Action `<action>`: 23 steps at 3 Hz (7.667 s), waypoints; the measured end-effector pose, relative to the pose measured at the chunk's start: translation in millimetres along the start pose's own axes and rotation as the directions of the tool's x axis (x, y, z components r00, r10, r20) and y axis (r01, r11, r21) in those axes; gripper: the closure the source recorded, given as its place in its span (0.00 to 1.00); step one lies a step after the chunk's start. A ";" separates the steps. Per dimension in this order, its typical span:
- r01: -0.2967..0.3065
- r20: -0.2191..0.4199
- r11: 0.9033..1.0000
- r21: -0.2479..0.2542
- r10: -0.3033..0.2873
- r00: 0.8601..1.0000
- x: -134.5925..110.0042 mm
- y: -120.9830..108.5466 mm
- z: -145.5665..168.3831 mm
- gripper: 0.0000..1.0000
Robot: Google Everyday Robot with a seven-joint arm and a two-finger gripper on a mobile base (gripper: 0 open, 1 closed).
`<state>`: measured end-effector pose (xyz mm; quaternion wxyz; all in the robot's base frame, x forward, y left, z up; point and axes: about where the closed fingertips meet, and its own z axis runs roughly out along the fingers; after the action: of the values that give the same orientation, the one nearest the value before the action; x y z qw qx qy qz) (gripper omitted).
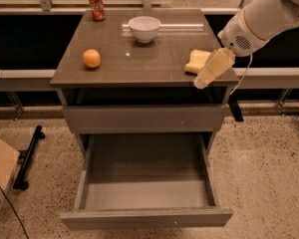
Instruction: Place sponge into middle drawer
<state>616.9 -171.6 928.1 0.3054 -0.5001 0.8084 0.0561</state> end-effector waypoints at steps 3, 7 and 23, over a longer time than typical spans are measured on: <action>-0.223 0.149 0.971 0.090 0.208 0.967 -3.4 -23.7 44.2 0.00; -0.504 0.258 0.857 0.112 0.465 0.847 16.2 -98.5 126.4 0.00; -0.291 0.158 0.848 -0.443 0.393 0.906 120.8 197.7 217.3 1.00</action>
Offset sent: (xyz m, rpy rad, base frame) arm 0.0488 0.0060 -0.0262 0.2275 -0.1280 -0.2855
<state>507.6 -81.5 643.9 0.2750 -0.3888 0.8115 0.3387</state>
